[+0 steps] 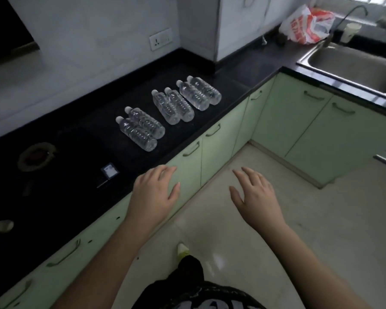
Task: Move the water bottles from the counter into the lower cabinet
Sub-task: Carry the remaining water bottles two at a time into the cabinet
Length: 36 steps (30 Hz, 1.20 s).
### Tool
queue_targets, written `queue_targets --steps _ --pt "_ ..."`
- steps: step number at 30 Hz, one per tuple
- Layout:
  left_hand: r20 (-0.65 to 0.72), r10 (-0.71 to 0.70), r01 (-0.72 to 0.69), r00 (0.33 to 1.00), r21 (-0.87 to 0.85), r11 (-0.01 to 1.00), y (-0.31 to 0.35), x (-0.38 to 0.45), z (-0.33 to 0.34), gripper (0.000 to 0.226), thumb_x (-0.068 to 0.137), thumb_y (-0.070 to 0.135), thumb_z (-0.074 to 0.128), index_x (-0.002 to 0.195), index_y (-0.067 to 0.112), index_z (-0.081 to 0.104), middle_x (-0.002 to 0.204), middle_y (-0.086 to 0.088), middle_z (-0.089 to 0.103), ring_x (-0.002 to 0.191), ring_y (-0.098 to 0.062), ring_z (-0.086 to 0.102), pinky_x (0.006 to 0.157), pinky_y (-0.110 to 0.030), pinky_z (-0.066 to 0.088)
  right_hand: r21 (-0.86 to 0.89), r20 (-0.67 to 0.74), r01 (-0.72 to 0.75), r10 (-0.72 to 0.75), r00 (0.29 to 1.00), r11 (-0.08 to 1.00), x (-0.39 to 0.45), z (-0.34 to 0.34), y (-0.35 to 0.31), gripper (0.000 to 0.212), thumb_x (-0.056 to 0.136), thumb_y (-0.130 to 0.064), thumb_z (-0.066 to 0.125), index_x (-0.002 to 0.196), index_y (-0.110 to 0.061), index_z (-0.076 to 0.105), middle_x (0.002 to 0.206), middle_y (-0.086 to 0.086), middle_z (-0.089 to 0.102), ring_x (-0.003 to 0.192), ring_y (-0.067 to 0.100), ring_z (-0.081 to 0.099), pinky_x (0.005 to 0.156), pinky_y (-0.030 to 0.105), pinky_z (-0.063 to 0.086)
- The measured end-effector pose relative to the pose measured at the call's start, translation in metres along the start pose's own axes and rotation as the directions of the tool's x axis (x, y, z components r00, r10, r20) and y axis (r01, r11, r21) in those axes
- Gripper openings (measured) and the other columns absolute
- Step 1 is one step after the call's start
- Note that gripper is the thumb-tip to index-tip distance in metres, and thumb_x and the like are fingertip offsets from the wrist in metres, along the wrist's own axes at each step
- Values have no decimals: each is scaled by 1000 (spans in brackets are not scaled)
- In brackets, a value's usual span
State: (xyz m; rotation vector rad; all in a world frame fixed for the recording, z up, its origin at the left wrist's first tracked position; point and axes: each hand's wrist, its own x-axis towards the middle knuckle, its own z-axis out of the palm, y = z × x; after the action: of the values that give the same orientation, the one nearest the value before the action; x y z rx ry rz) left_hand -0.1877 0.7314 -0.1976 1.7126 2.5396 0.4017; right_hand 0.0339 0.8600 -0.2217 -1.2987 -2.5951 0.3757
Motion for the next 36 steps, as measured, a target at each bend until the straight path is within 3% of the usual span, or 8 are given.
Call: queue_targets --steps 7,13,20,24,28,30,33,36 --pt "3 -88 88 996 -25 996 -69 71 11 57 92 45 33 137 15 52 128 -3 59 115 -23 57 90 -43 48 -19 68 167 -165 984 986 119 23 -48 53 96 -42 49 143 -18 44 144 6 48 132 28 45 108 43 36" --pt "-17 -223 222 975 -41 974 -117 120 26 62 91 43 41 146 15 34 136 -12 52 117 -30 55 87 -46 52 52 82 254 -257 963 966 204 53 -88 56 94 -42 55 143 -16 44 141 3 50 128 24 49 105 39 38" --pt "-58 -390 391 919 -2 921 -144 178 55 66 88 38 60 144 14 37 130 -9 53 106 -27 59 78 -40 53 122 192 421 -438 878 899 304 99 -113 57 93 -46 45 138 -11 48 137 7 55 125 27 53 103 42 44" --pt "-22 -581 579 814 -46 814 -149 209 74 67 89 49 44 147 16 32 138 -8 48 118 -25 54 87 -42 52 165 286 534 -558 779 830 359 125 -125 57 95 -44 49 142 -13 42 142 5 49 130 25 47 107 41 40" --pt "38 -764 757 644 -177 629 -150 233 88 75 90 49 51 151 20 21 144 -5 41 123 -24 50 94 -44 48 247 352 552 -604 715 797 399 145 -145 58 97 -42 46 146 -17 31 143 4 45 131 22 43 108 40 39" --pt "79 -819 807 568 -249 536 -153 242 95 82 87 50 56 152 23 15 145 -4 40 124 -25 50 95 -47 48 289 398 530 -603 691 798 411 154 -155 60 96 -41 45 147 -16 26 144 5 42 132 23 41 110 40 37" --pt "187 -893 853 410 -425 303 -159 254 103 92 82 52 64 153 27 11 150 -4 36 130 -27 46 98 -53 45 273 479 502 -568 669 821 424 167 -169 70 94 -42 49 149 -10 19 145 11 38 132 28 41 109 43 38" --pt "233 -910 855 342 -480 199 -161 261 111 89 77 57 66 149 28 23 143 -3 44 127 -26 49 98 -51 46 241 553 490 -533 641 838 428 175 -178 79 93 -46 51 150 -5 14 143 15 39 129 29 43 106 40 41"
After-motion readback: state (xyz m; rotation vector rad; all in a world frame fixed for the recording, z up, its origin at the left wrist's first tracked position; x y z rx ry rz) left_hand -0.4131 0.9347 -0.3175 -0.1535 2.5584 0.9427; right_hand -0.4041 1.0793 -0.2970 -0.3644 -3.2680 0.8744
